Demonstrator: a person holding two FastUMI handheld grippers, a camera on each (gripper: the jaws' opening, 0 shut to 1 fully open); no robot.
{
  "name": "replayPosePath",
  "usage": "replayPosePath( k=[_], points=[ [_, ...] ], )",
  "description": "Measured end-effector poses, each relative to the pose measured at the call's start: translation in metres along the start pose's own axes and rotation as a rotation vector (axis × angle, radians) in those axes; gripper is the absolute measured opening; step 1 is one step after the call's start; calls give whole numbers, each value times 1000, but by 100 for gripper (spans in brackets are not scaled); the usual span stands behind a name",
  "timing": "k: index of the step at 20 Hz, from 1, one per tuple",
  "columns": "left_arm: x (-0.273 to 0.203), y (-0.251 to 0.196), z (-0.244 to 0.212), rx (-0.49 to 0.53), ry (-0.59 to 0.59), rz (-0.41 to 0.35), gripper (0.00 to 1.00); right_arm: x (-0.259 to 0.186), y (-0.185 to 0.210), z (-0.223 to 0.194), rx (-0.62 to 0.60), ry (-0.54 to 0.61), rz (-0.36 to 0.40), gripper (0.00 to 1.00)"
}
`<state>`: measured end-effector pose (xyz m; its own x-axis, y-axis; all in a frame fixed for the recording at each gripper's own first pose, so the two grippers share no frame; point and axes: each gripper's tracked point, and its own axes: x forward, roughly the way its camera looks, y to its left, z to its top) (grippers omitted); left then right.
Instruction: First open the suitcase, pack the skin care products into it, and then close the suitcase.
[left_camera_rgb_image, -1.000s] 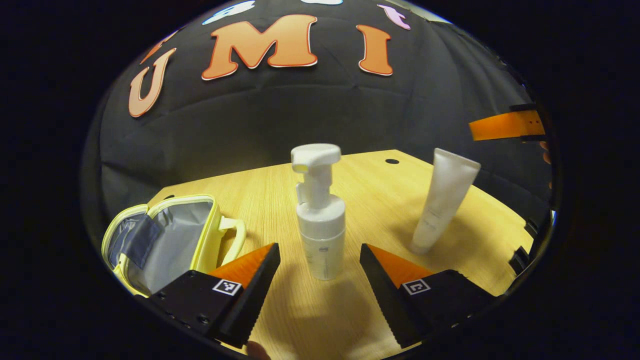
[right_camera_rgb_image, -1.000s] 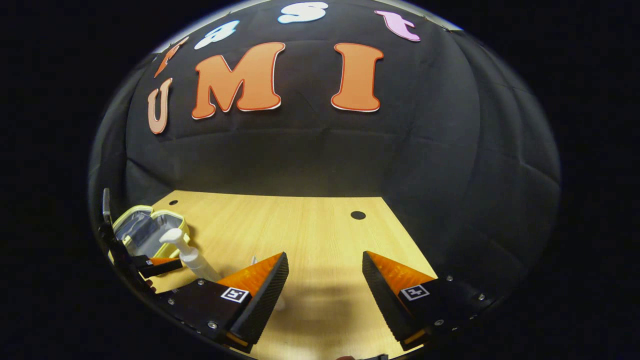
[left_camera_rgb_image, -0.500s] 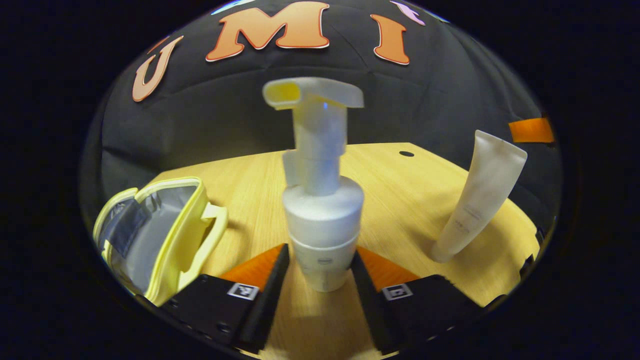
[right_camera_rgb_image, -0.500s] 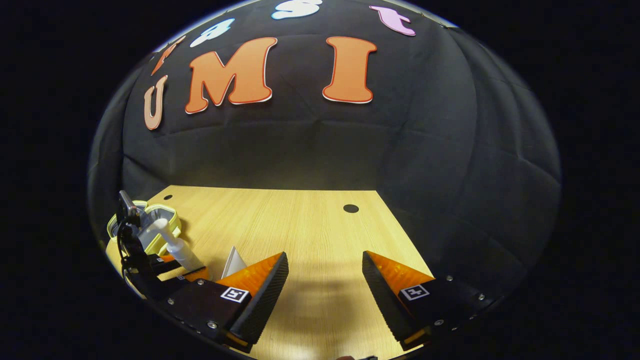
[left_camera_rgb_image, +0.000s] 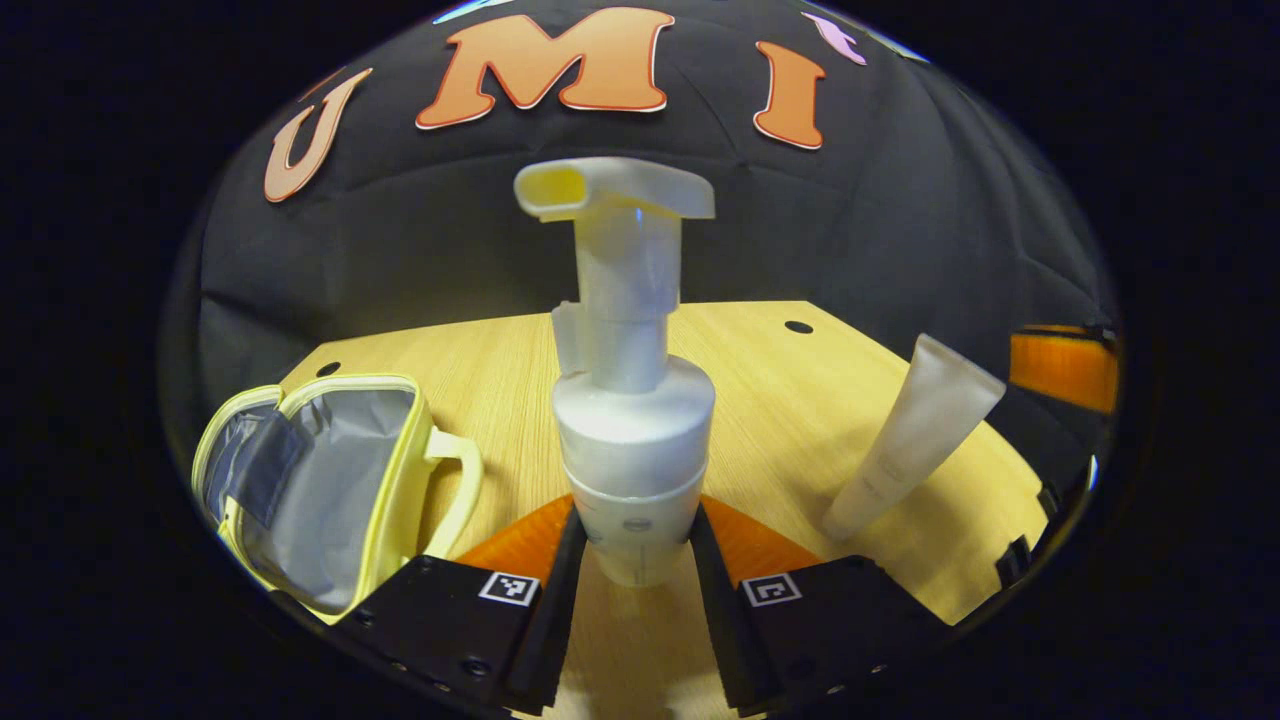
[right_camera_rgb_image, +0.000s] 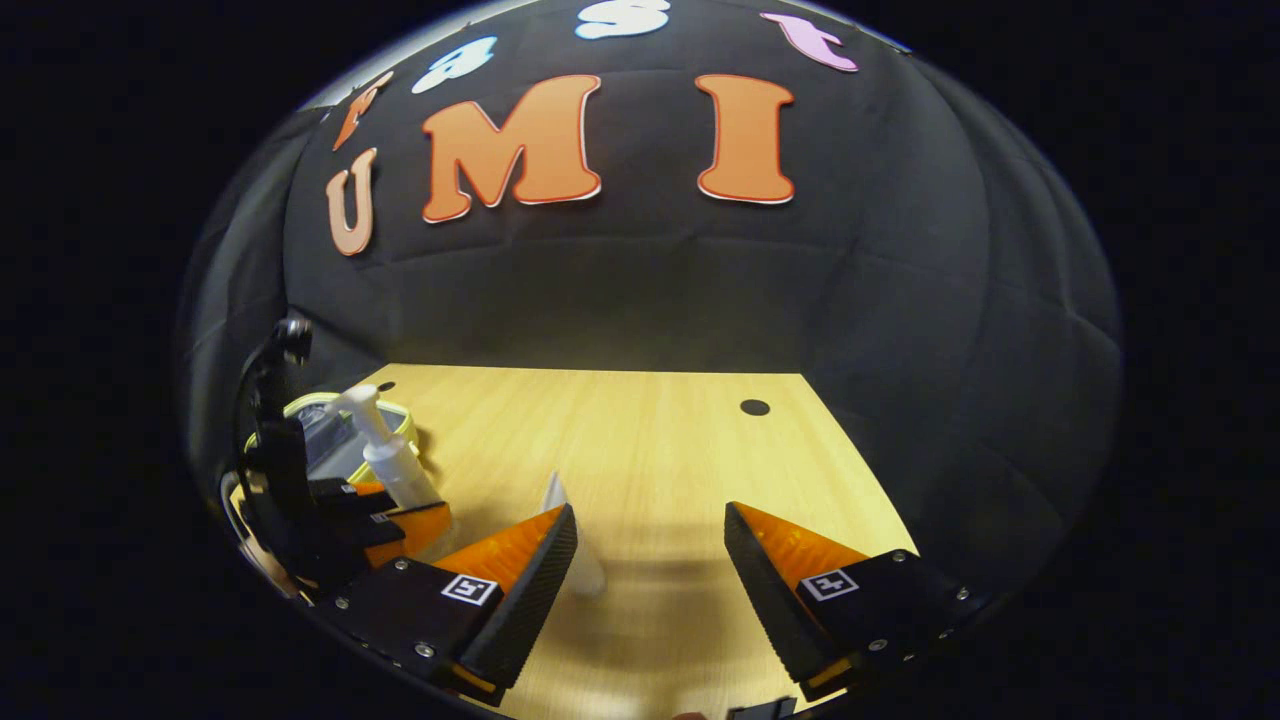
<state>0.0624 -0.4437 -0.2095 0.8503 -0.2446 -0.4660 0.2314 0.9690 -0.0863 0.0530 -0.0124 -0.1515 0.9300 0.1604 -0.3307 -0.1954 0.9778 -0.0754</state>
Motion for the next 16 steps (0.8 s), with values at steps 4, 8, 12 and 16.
replayPosePath(
  k=[4,8,12,16],
  points=[
    [-42,15,34,16,-19,-10,59,6,26,-16,-9,33,43,95],
    [-75,38,52,38,-29,24,59,25,43,-45,1,106,65,95],
    [-94,65,56,29,-23,78,58,47,48,-79,29,210,74,95],
    [-105,84,46,3,2,115,59,69,50,-105,46,284,67,95]
  ],
)
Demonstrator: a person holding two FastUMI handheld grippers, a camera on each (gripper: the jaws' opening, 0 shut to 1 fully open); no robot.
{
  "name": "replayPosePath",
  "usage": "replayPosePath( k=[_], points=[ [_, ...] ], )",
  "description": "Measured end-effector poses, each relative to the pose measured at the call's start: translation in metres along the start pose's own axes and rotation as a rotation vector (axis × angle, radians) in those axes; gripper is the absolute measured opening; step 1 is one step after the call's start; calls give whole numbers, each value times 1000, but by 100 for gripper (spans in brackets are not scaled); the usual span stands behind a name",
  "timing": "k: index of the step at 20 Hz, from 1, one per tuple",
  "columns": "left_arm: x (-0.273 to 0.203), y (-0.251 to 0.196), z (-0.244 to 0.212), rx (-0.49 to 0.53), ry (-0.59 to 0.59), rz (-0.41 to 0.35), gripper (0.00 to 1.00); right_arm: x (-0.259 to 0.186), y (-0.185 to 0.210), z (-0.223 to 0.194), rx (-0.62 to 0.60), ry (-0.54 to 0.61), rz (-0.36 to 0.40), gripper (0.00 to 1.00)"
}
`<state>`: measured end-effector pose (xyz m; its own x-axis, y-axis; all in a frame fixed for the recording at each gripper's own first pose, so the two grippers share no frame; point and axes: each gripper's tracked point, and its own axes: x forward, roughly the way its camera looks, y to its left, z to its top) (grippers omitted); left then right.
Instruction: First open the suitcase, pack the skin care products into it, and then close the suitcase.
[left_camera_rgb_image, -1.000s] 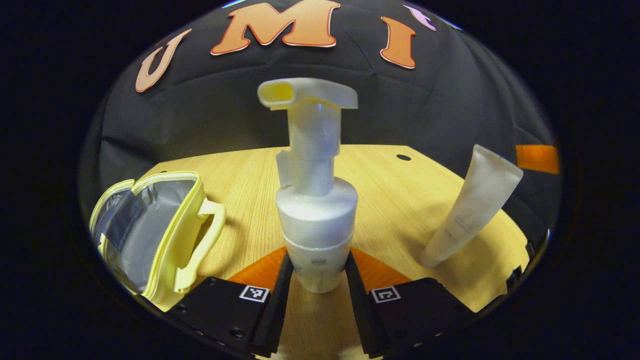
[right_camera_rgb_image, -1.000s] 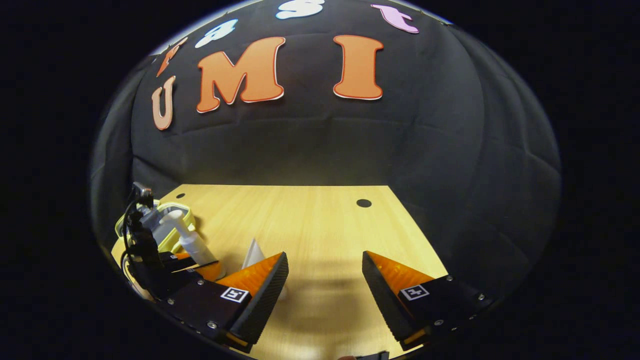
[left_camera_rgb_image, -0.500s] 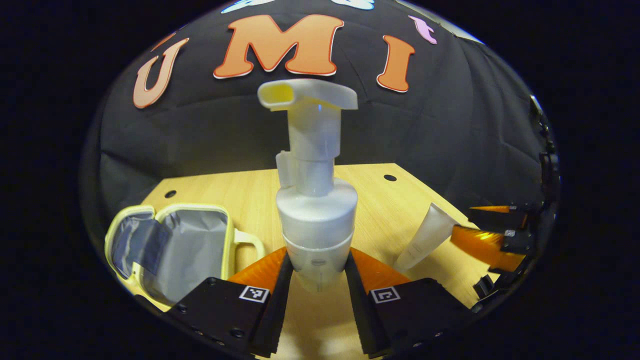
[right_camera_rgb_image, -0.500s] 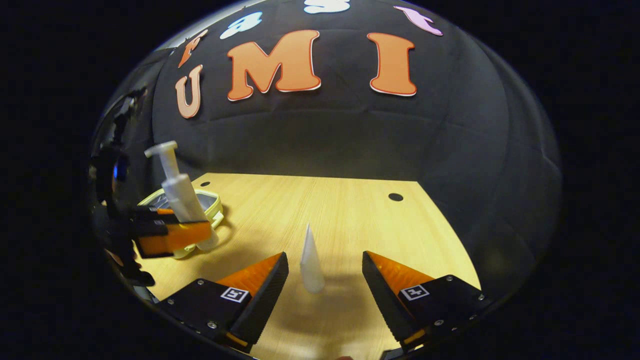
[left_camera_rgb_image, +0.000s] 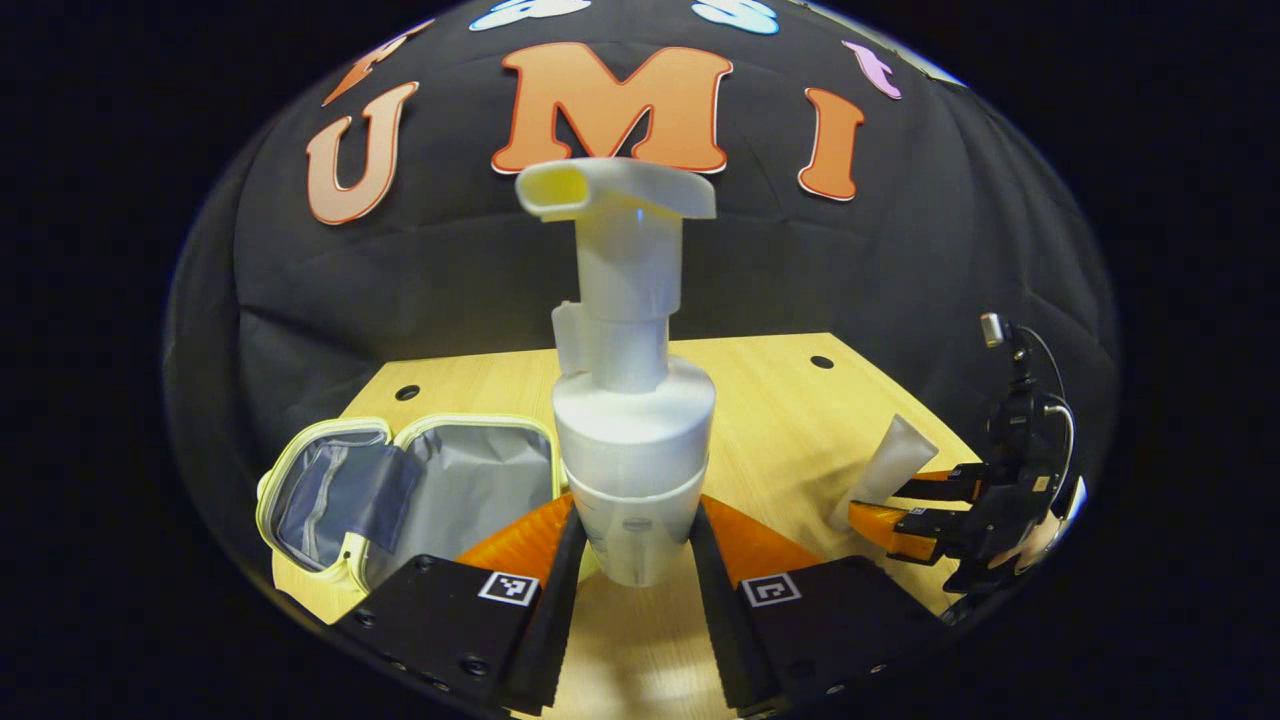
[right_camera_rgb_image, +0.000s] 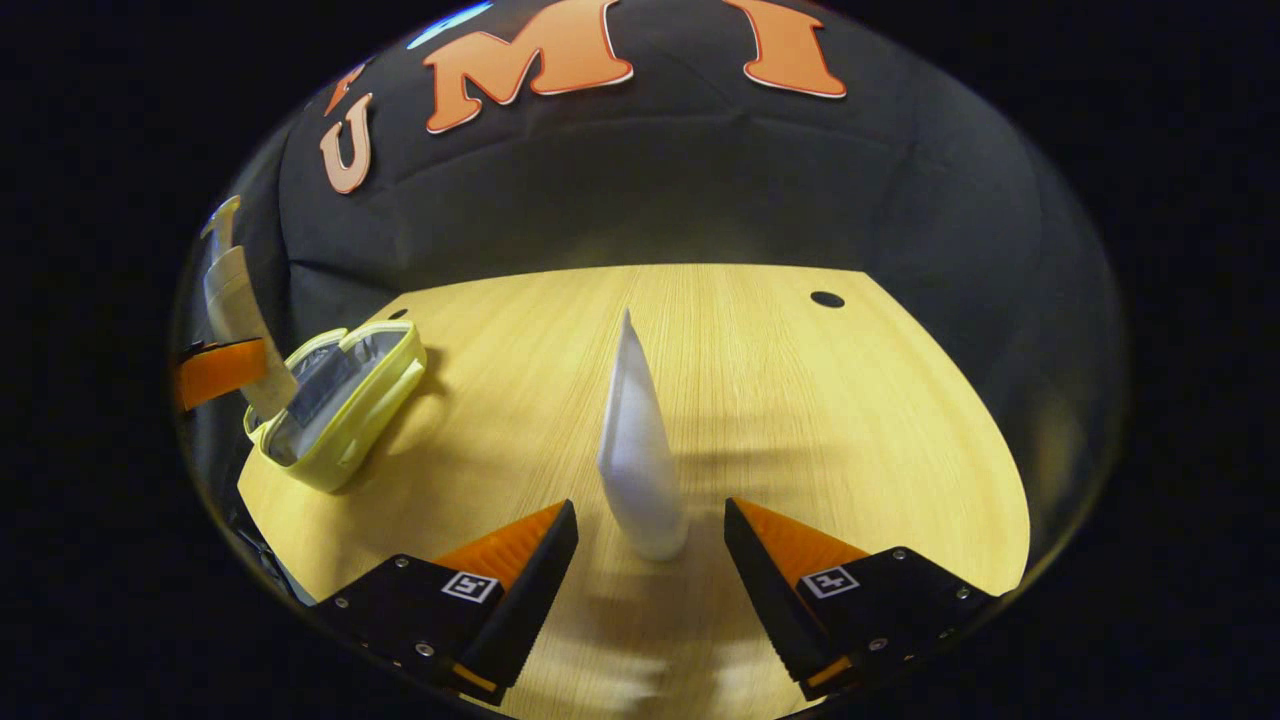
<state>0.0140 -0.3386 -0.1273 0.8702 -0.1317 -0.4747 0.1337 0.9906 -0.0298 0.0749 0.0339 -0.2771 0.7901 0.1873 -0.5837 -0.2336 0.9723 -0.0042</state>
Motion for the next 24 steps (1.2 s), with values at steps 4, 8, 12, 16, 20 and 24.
replayPosePath(
  k=[4,8,12,16,20,24],
  points=[
    [-6,14,-17,-16,35,17,59,17,-4,-8,-43,23,-22,80],
    [-13,26,-30,-24,60,35,59,26,-2,-13,-52,24,-32,54],
    [-24,43,-28,-37,62,31,60,15,8,-8,-13,20,-15,48],
    [-41,73,-4,-24,45,20,59,-7,30,23,10,-29,-2,47],
    [-47,124,11,10,88,4,59,-27,61,58,54,-83,-4,47],
    [-39,170,4,71,211,-53,59,-45,106,84,141,-119,39,47]
  ],
)
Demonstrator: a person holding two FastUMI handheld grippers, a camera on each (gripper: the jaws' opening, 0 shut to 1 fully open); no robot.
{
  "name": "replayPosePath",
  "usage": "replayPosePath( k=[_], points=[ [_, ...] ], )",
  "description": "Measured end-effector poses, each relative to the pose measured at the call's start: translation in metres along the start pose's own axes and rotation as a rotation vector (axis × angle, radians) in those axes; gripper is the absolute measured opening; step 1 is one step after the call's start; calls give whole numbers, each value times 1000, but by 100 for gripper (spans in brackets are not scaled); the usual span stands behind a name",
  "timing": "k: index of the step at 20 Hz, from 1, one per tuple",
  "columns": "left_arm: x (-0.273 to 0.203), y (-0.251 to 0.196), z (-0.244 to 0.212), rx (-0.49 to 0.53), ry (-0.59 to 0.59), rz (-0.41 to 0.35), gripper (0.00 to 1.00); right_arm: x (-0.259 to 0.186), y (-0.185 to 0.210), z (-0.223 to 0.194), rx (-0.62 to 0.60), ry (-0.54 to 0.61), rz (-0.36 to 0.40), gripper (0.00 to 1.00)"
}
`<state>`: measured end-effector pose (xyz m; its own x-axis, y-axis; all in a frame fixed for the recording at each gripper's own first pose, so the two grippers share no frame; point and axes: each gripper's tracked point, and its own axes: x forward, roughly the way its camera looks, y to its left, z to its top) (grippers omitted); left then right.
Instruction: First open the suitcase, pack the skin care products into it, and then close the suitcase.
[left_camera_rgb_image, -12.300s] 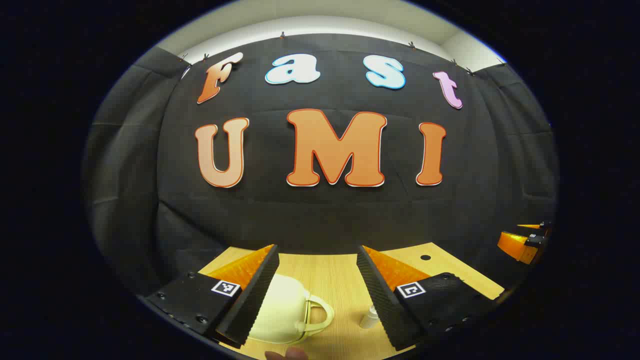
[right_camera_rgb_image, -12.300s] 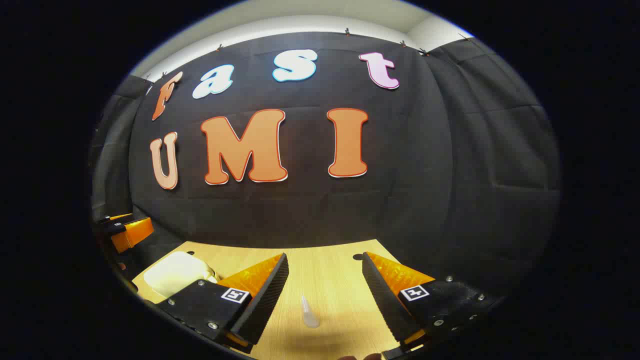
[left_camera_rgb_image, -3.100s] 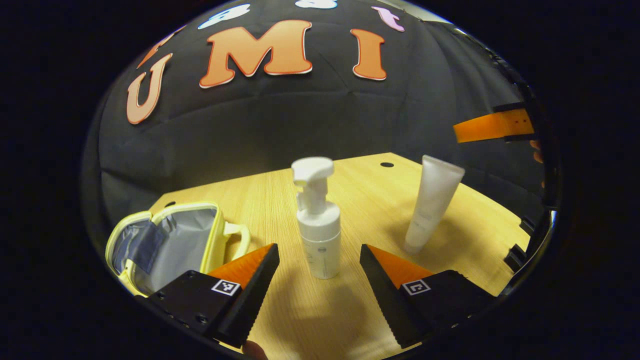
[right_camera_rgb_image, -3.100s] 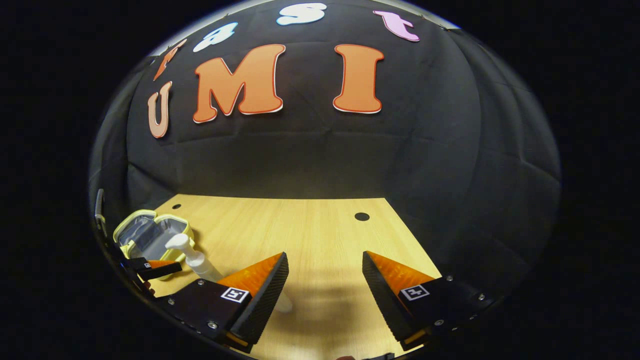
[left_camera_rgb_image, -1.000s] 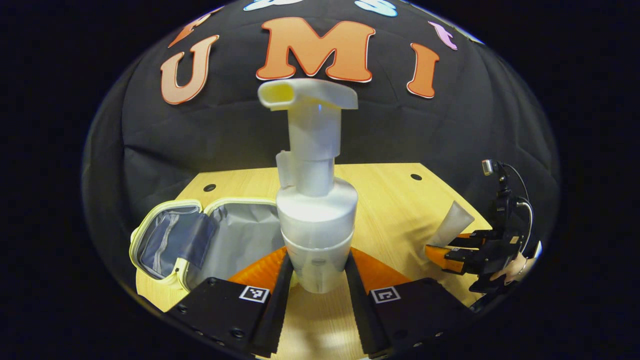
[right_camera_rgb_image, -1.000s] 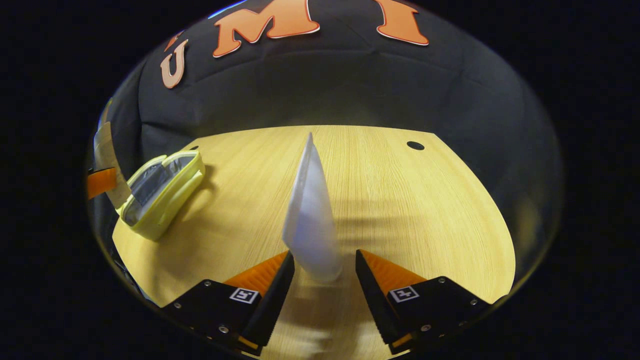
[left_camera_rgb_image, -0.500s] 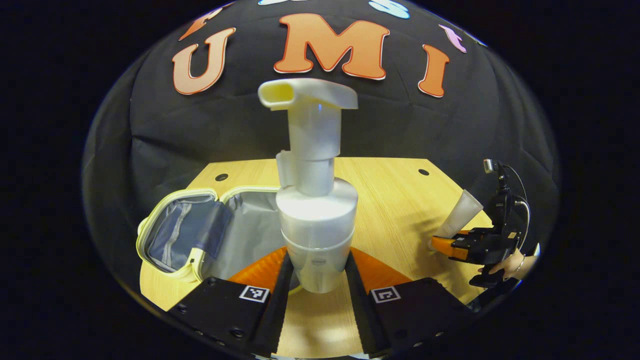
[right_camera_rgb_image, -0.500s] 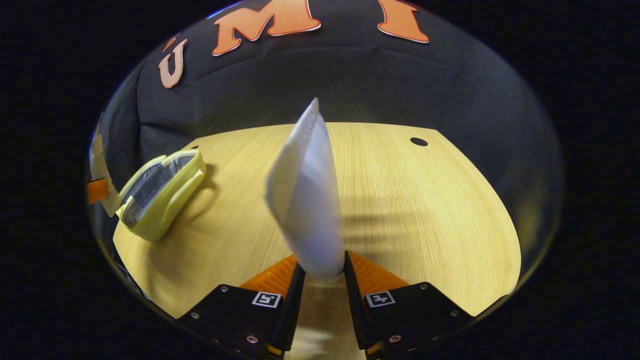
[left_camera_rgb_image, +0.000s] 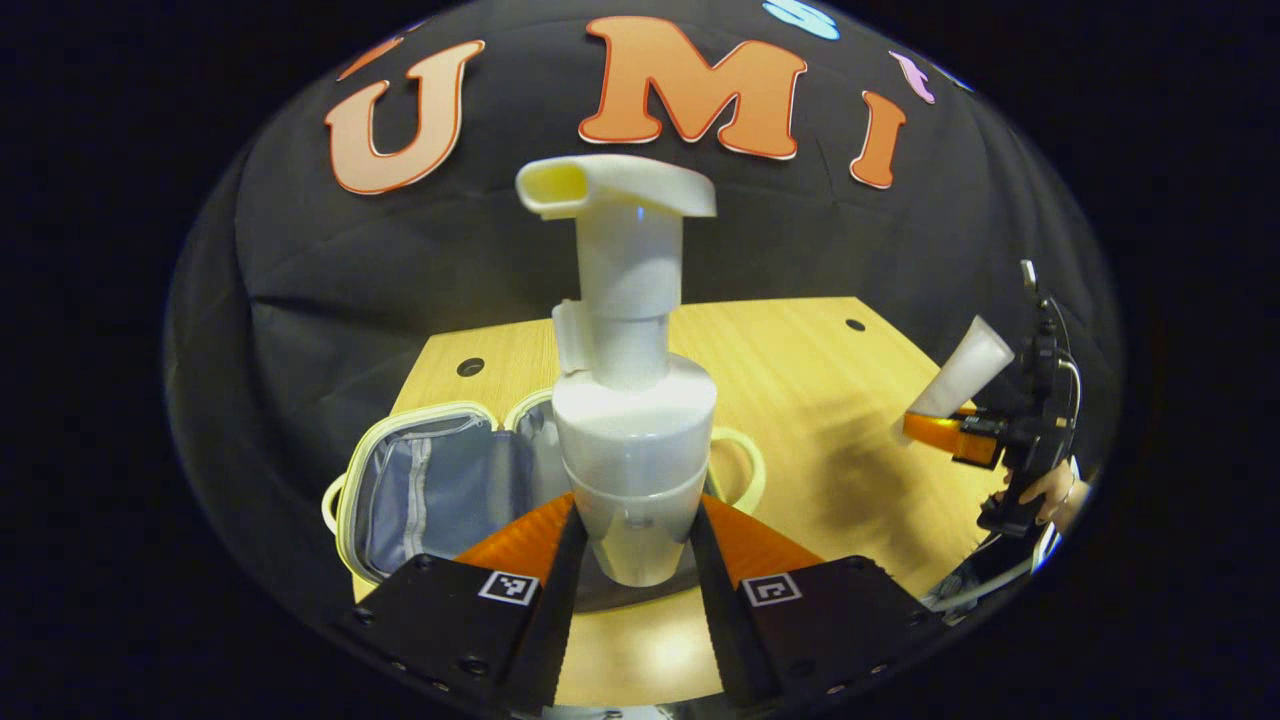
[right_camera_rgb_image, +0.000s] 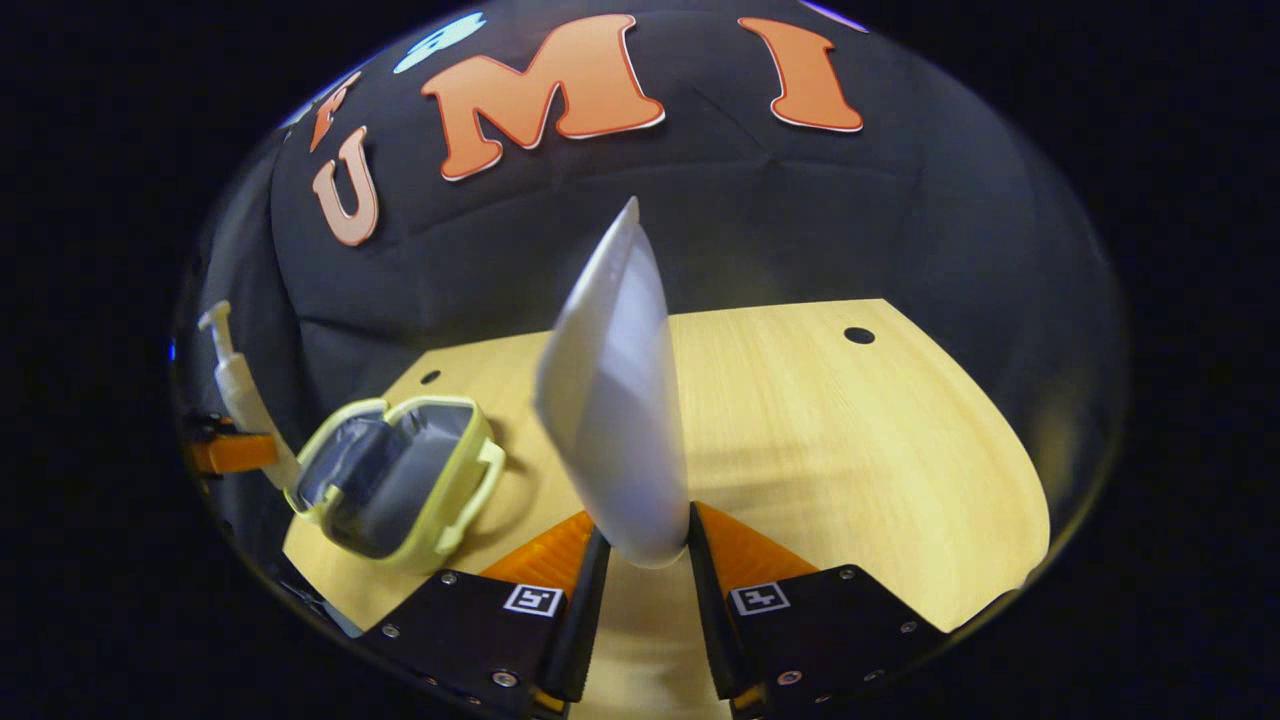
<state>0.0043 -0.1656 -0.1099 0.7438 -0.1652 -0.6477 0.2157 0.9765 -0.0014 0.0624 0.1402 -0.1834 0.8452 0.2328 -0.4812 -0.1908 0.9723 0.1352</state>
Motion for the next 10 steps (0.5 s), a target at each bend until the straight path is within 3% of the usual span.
replayPosePath(
  k=[5,10],
  points=[
    [45,35,-35,34,241,-74,60,-20,34,6,42,-24,5,47],
    [96,49,-67,-17,426,-127,60,-36,34,1,68,-4,-38,47]
  ],
)
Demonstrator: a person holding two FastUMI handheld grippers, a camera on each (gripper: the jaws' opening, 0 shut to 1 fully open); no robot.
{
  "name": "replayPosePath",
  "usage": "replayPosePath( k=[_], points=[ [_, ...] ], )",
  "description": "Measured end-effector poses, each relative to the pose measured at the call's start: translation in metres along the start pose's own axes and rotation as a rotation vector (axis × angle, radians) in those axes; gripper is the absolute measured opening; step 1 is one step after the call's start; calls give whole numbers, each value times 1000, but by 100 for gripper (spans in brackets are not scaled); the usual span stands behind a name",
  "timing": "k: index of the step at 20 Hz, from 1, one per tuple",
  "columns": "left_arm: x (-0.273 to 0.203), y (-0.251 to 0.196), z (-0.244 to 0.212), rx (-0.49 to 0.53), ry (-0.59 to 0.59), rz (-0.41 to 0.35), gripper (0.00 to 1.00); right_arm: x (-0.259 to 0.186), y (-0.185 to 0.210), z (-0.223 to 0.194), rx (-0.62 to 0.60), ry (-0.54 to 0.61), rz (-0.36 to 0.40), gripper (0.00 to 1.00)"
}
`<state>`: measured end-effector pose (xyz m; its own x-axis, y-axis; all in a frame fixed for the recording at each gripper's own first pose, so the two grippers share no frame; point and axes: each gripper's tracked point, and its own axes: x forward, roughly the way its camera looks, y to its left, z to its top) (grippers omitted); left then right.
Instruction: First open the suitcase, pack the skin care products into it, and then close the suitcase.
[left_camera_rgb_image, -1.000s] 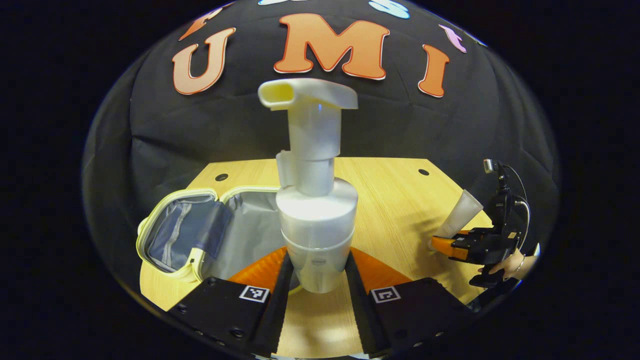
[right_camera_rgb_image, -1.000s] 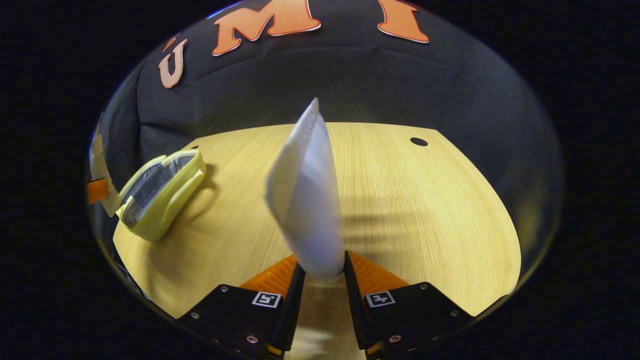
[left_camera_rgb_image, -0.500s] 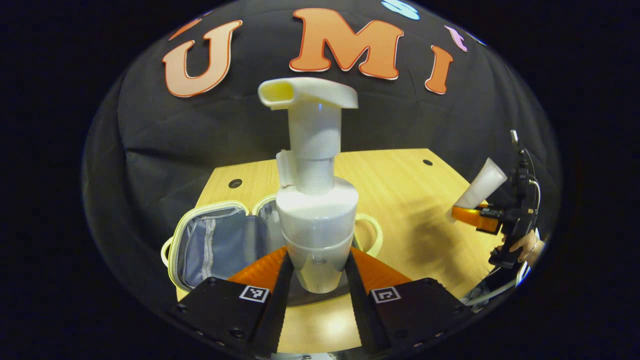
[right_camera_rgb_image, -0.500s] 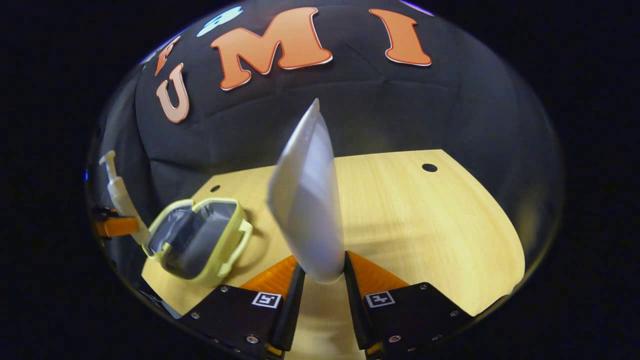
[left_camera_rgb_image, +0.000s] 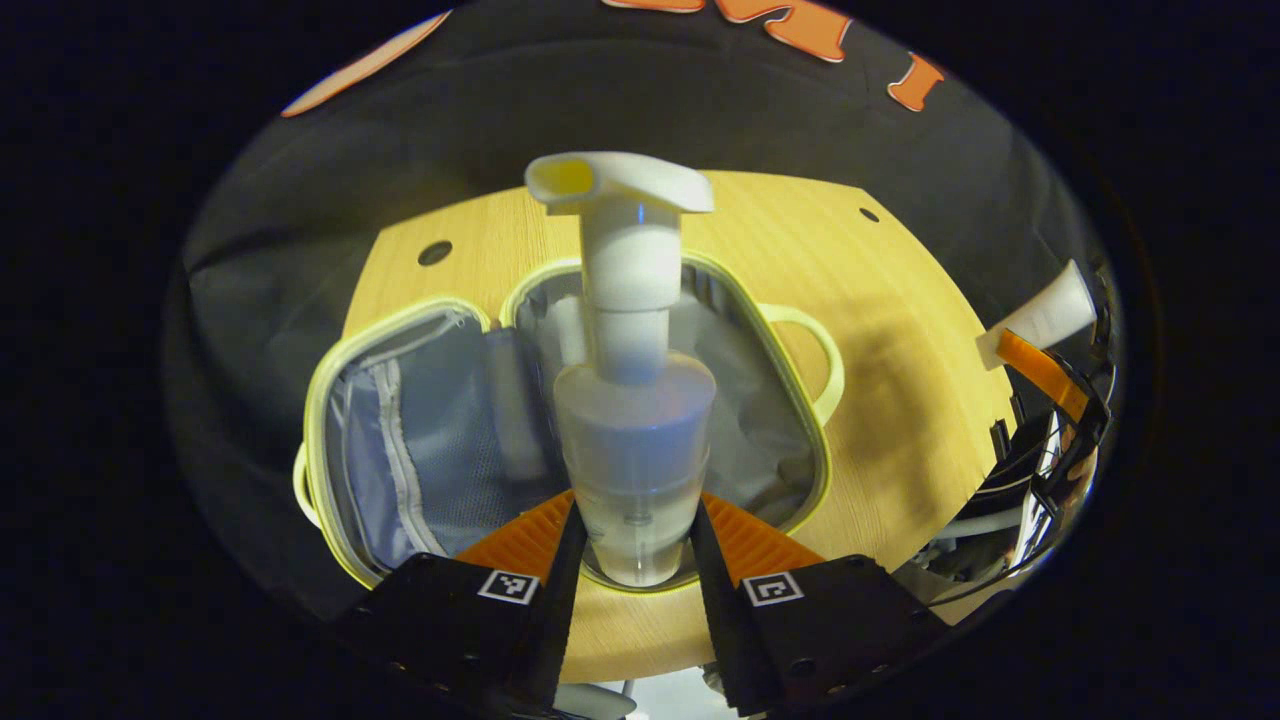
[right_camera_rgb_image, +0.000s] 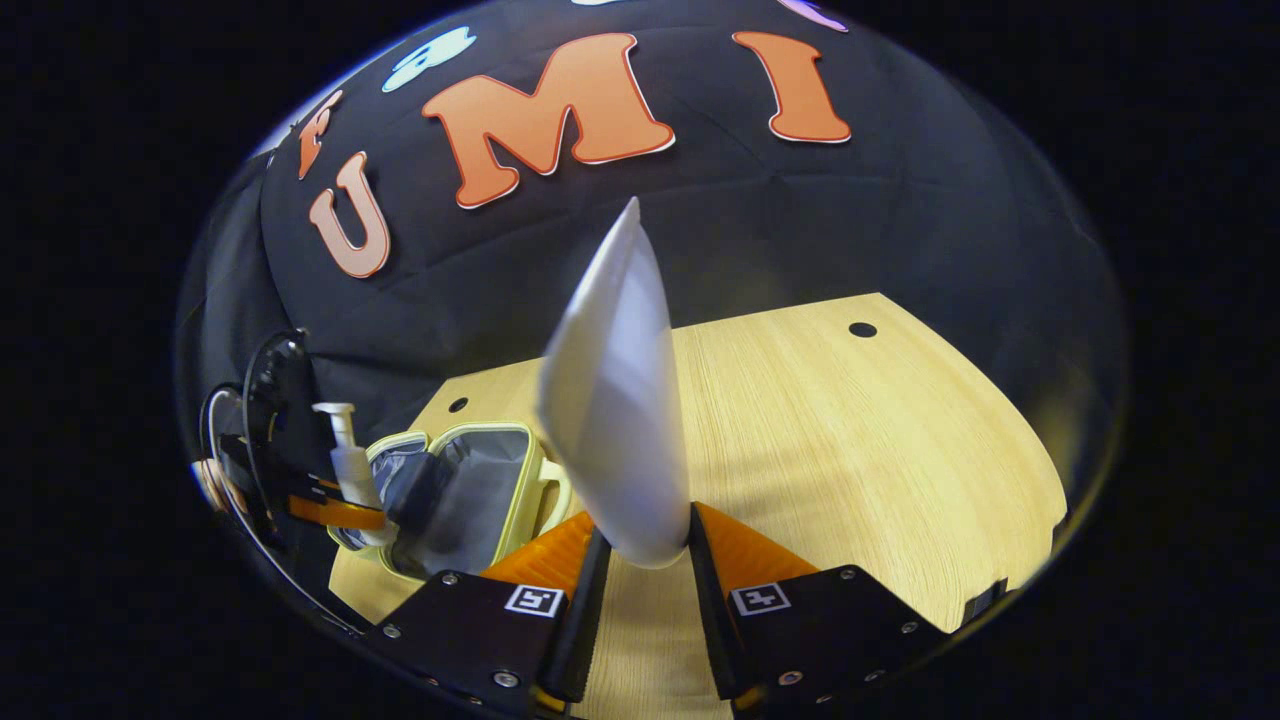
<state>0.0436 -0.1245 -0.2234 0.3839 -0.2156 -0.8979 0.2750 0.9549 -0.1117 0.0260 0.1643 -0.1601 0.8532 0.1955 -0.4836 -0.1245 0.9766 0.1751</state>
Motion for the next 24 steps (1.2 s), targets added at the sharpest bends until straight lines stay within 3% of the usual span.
replayPosePath(
  k=[8,16,18,21,24],
  points=[
    [75,16,2,-36,117,-13,59,-2,-11,-3,23,17,-61,47],
    [85,9,5,-63,124,-22,60,5,-5,0,19,27,-54,47],
    [82,10,14,-42,96,-19,64,7,-4,-1,17,33,-51,47],
    [67,6,26,3,42,14,95,8,1,0,13,38,-42,47],
    [41,5,47,58,-46,66,98,10,12,5,3,38,-23,47]
  ],
)
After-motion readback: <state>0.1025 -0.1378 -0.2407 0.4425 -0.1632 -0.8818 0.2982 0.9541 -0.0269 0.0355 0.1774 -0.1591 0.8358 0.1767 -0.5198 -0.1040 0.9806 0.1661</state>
